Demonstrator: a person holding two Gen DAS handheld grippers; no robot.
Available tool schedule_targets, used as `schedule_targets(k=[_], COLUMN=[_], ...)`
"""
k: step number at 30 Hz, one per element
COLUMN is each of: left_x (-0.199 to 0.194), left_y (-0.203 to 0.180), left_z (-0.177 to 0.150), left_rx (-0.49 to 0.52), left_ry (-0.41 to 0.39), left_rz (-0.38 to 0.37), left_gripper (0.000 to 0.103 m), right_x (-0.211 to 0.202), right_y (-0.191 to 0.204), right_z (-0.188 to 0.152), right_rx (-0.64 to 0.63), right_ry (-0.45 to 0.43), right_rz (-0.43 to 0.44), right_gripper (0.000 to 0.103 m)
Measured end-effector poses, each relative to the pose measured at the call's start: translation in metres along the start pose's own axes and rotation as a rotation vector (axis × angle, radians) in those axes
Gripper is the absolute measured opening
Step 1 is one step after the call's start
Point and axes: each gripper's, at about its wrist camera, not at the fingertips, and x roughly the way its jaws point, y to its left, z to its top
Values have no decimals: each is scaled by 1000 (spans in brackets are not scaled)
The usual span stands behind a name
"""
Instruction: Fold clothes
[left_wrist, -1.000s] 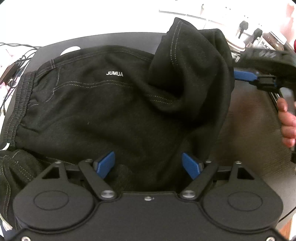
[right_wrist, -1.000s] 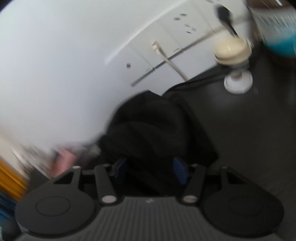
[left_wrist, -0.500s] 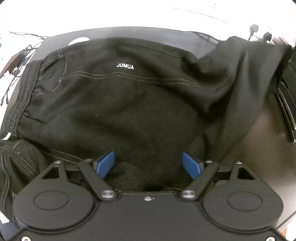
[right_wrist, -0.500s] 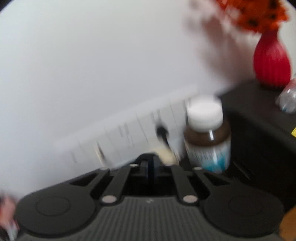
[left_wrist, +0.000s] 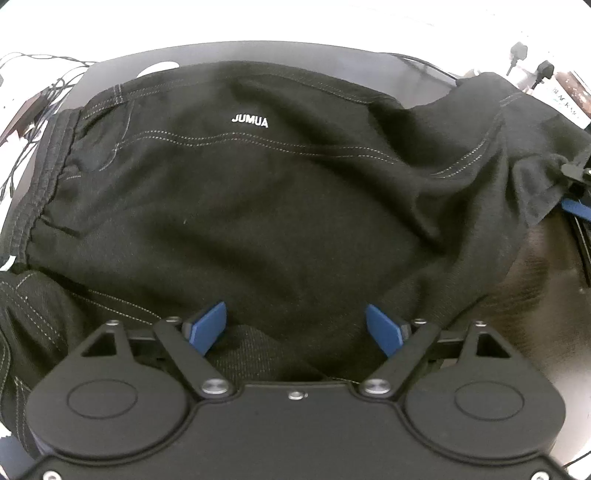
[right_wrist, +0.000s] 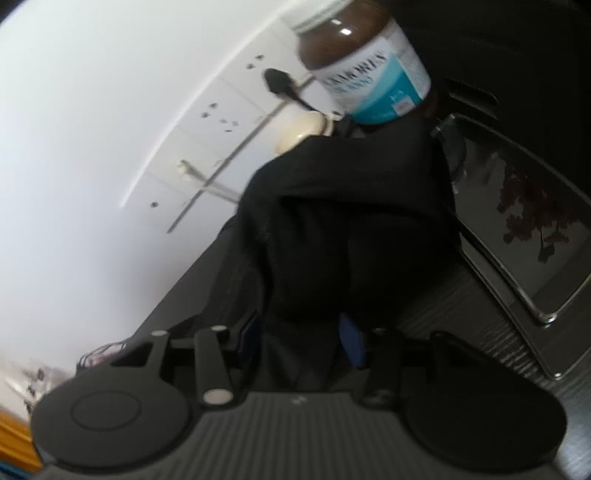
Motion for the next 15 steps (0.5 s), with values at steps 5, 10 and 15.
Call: schedule_targets(k=[5, 10, 15], left_x=[2, 2, 2], left_y=[2, 7, 6], left_z=[-2, 3, 9], left_rx=[-8, -30, -33], left_ry=[7, 19, 15], left_rz=[11, 8, 26], left_gripper=[85, 84, 85], right_x=[23, -29, -109], right_y=[-16, 10, 33], right_z=[1, 10, 16], right_rx=[176, 144, 12], right_ry=[-44, -177, -212], right_rz=[36, 89, -18], right_gripper=[46, 5, 5])
